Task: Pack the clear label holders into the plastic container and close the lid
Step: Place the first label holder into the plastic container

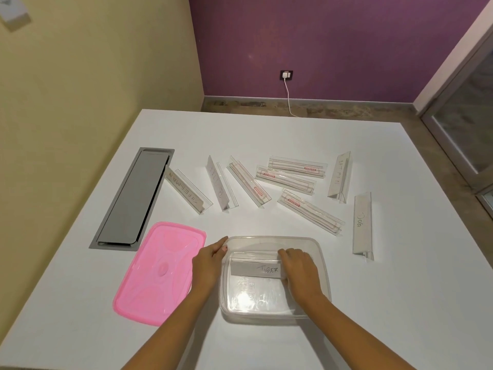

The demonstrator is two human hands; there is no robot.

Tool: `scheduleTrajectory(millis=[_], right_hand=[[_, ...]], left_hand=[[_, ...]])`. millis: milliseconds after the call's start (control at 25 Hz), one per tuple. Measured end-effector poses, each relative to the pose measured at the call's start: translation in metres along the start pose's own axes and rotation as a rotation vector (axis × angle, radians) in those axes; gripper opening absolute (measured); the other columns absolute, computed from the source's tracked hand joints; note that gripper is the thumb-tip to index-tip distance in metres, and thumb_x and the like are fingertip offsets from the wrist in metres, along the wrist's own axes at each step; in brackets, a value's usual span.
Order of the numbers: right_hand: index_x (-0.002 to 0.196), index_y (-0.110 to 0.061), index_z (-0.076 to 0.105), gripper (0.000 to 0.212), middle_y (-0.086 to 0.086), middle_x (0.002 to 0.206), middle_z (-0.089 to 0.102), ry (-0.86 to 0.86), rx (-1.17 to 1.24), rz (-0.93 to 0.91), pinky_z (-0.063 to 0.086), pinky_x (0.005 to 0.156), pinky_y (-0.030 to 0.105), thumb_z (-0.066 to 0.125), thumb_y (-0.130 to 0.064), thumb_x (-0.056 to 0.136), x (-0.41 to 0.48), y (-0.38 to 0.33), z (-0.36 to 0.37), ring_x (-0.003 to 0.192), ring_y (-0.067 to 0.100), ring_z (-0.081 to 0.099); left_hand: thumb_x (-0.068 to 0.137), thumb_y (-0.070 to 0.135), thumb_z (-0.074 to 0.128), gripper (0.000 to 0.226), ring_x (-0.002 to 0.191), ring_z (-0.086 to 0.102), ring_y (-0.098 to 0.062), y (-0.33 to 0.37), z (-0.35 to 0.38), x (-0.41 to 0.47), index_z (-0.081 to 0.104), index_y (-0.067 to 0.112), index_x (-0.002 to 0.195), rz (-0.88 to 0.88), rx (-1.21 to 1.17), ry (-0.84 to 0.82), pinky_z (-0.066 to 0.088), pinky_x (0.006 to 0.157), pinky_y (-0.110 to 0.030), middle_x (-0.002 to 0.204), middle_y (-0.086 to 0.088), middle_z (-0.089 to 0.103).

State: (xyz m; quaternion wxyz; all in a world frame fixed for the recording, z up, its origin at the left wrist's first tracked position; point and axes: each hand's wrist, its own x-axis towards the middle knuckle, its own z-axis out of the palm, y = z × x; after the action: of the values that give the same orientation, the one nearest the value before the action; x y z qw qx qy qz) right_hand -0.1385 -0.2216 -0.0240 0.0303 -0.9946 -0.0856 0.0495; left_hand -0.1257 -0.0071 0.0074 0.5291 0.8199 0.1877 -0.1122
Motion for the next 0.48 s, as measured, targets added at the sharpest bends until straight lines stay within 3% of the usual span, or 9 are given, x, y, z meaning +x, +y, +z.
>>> scheduleTrajectory(millis=[40, 160, 280, 360, 480], right_hand=[[0.091, -0.01, 0.07, 0.053, 0.005, 0.077, 0.07, 0.037, 0.008, 0.012, 0.055, 0.059, 0.032, 0.087, 0.001, 0.042, -0.001, -0.001, -0.002, 0.068, 0.022, 0.066], [0.114, -0.01, 0.062, 0.047, 0.007, 0.108, 0.067, 0.018, 0.077, 0.033, 0.052, 0.079, 0.036, 0.072, 0.0, 0.069, 0.0, -0.004, -0.011, 0.097, 0.026, 0.062], [0.095, -0.014, 0.07, 0.038, 0.003, 0.092, 0.07, 0.233, 0.169, -0.084, 0.053, 0.064, 0.034, 0.085, -0.009, 0.06, 0.001, -0.005, -0.029, 0.082, 0.025, 0.066], [0.092, -0.016, 0.068, 0.028, 0.001, 0.089, 0.069, 0.387, 0.207, -0.109, 0.051, 0.063, 0.034, 0.082, -0.016, 0.068, 0.013, 0.004, -0.042, 0.08, 0.024, 0.063], [0.102, -0.014, 0.065, 0.028, 0.005, 0.098, 0.067, 0.438, 0.223, 0.073, 0.05, 0.072, 0.037, 0.076, -0.016, 0.076, 0.053, 0.037, -0.052, 0.089, 0.027, 0.061]], left_hand=[[0.094, 0.023, 0.053, 0.031, 0.117, 0.058, -0.018, 0.0, 0.001, 0.0, 0.061, 0.022, 0.124, 0.001, -0.001, 0.004, 0.039, 0.096, -0.024, 0.126, -0.002, 0.064], [0.095, 0.021, 0.052, 0.03, 0.116, 0.059, -0.018, 0.001, 0.002, 0.0, 0.062, 0.021, 0.123, 0.019, 0.01, 0.027, 0.039, 0.097, -0.025, 0.125, -0.002, 0.065], [0.094, 0.022, 0.052, 0.03, 0.115, 0.059, -0.018, 0.001, 0.002, 0.001, 0.062, 0.022, 0.123, 0.02, 0.005, 0.038, 0.042, 0.1, -0.028, 0.124, -0.002, 0.065], [0.095, 0.022, 0.052, 0.03, 0.115, 0.06, -0.018, 0.0, 0.003, 0.001, 0.062, 0.021, 0.123, 0.021, 0.005, 0.043, 0.042, 0.098, -0.026, 0.125, -0.002, 0.065], [0.095, 0.024, 0.052, 0.031, 0.113, 0.06, -0.017, -0.001, 0.005, 0.001, 0.062, 0.022, 0.124, 0.019, 0.012, 0.047, 0.042, 0.094, -0.023, 0.124, -0.002, 0.065]])
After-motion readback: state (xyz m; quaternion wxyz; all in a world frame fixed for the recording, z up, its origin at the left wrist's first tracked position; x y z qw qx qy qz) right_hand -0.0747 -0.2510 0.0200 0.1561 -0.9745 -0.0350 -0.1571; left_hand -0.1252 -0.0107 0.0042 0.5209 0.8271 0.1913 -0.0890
